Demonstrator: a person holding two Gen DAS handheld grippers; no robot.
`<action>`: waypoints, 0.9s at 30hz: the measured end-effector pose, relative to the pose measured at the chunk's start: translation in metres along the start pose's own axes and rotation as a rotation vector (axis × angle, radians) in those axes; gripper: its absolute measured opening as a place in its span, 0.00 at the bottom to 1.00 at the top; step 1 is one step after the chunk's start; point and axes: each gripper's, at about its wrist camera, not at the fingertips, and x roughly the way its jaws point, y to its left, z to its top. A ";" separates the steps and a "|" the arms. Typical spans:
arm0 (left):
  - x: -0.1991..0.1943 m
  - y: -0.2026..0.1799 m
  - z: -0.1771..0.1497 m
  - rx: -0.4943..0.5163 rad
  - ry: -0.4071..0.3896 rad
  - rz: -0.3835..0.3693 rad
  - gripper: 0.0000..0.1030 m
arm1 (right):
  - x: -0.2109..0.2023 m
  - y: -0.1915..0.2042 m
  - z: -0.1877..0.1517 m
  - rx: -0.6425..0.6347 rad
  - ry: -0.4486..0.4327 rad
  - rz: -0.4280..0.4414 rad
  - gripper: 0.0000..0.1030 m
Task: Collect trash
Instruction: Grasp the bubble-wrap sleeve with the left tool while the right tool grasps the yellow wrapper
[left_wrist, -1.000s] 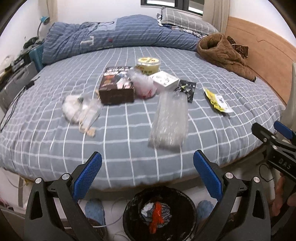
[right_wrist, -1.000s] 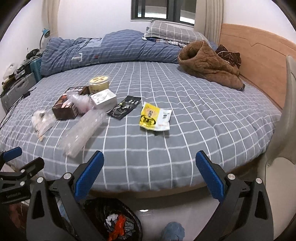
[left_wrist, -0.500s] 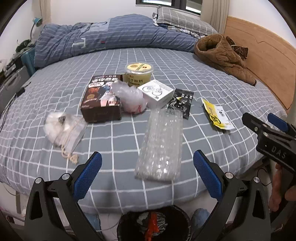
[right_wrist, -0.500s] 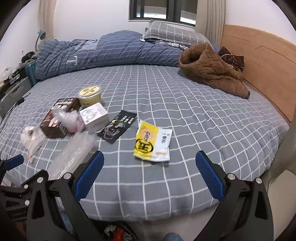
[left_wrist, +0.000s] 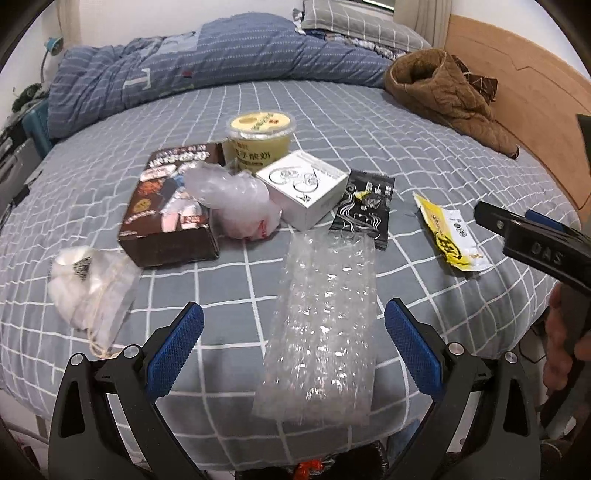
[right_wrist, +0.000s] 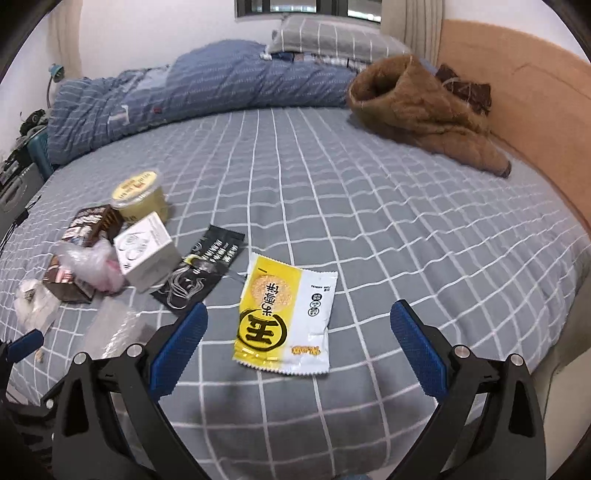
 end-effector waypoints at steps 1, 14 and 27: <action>0.004 0.000 0.001 0.001 0.006 -0.003 0.93 | 0.007 0.000 0.001 0.001 0.015 0.006 0.93; 0.046 -0.006 -0.006 0.010 0.105 -0.062 0.65 | 0.076 0.011 -0.010 0.028 0.164 0.045 0.85; 0.049 -0.007 -0.010 0.012 0.088 -0.053 0.35 | 0.080 -0.004 -0.013 0.094 0.161 0.075 0.52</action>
